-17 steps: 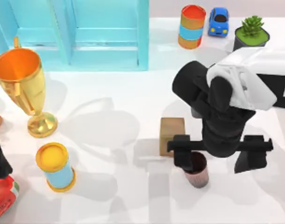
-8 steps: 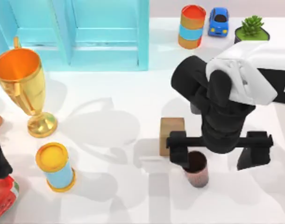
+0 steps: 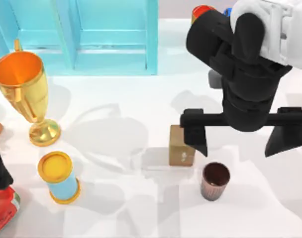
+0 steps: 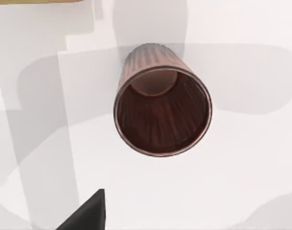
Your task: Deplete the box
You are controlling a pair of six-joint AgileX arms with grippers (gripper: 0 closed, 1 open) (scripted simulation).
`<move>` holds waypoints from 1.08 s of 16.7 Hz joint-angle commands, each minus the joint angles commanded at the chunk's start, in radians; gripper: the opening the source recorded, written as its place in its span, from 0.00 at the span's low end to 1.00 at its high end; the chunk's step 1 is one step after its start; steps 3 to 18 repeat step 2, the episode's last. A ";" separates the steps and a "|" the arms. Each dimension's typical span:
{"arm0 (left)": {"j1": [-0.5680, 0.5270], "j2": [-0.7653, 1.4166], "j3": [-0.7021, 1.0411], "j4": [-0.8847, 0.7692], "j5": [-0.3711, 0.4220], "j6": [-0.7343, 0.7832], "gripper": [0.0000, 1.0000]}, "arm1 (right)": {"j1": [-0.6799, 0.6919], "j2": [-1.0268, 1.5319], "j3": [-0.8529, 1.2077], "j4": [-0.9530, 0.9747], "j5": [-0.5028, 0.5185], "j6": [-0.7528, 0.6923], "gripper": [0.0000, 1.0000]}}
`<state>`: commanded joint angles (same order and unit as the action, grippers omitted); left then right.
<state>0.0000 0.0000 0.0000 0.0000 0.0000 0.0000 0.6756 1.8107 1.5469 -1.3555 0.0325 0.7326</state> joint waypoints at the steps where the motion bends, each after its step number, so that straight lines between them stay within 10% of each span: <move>1: 0.000 0.000 0.000 0.000 0.000 0.000 1.00 | -0.001 -0.005 0.011 -0.012 0.000 -0.001 1.00; 18: 0.000 0.000 0.000 0.000 0.000 0.000 1.00 | -0.001 -0.006 0.013 -0.014 0.000 -0.001 1.00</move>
